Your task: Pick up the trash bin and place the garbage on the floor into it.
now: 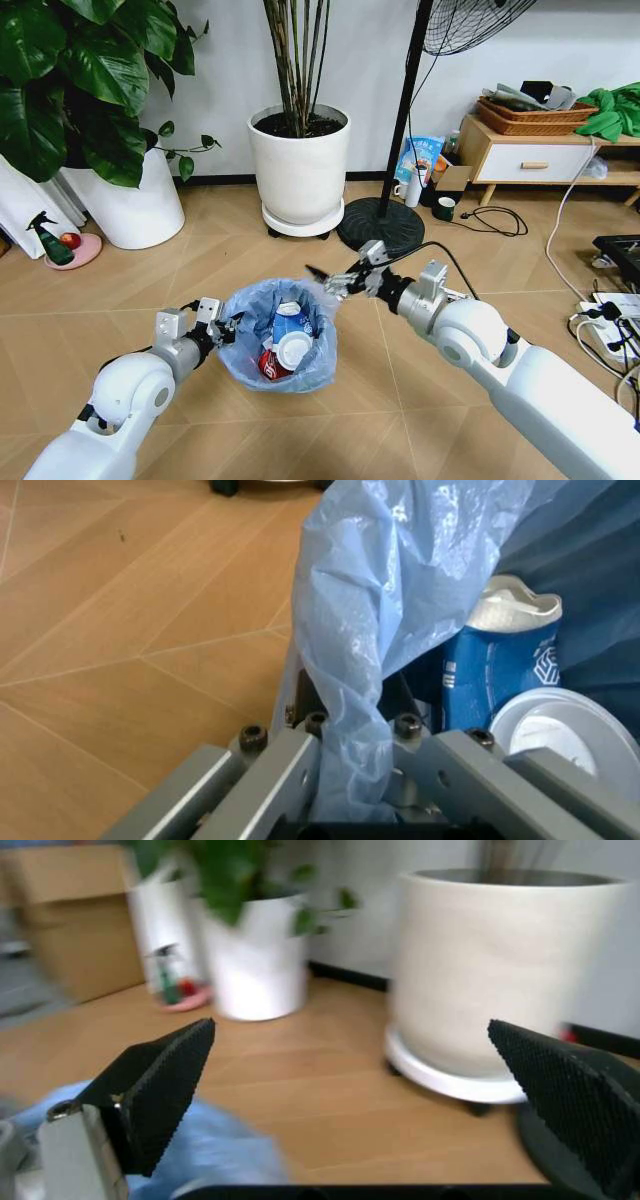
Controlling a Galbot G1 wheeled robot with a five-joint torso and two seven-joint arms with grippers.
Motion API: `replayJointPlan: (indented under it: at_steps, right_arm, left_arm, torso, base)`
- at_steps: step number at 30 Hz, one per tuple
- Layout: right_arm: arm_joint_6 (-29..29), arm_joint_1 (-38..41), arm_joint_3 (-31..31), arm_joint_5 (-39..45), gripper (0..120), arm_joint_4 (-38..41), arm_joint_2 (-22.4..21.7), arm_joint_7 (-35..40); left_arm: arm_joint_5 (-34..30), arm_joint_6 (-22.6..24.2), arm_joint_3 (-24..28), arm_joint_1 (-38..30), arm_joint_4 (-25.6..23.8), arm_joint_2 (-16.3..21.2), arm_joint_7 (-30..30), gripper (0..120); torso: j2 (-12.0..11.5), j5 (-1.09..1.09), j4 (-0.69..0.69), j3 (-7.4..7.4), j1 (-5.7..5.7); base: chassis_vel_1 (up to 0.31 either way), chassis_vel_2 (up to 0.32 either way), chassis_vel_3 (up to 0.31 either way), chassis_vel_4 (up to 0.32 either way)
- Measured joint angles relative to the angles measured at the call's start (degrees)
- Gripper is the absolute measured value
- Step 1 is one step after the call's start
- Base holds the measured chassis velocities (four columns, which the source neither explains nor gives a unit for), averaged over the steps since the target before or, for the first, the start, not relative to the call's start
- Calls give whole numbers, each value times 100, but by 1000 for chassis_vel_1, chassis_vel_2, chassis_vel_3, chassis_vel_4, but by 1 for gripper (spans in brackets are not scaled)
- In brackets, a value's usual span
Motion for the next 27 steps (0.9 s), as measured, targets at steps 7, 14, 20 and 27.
replayJointPlan:
  at_steps: [7,14,20,27]
  right_arm:
    - [-118,-1576,1847,-674,100,376,240,189]
    - [41,-2947,2951,-1343,100,718,744,114]
    - [341,-3744,3446,-2130,100,810,1594,-7]
    - [322,-3747,3556,-2320,100,773,1808,-41]
  left_arm:
    - [30,0,-83,90,-57,-63,-7,0]
    - [116,0,-124,169,-113,-192,-10,0]
    - [206,0,-126,255,-164,-244,-16,0]
    - [209,0,-126,241,-167,-238,-15,0]
  torso:
    - [0,3,-3,0,0]
    - [1,1,-3,-1,0]
    - [1,-1,-3,-1,-1]
    - [1,1,-2,0,-1]
  base:
    - [0,0,0,0]
    - [0,0,0,0]
    - [0,0,0,0]
    - [0,0,0,0]
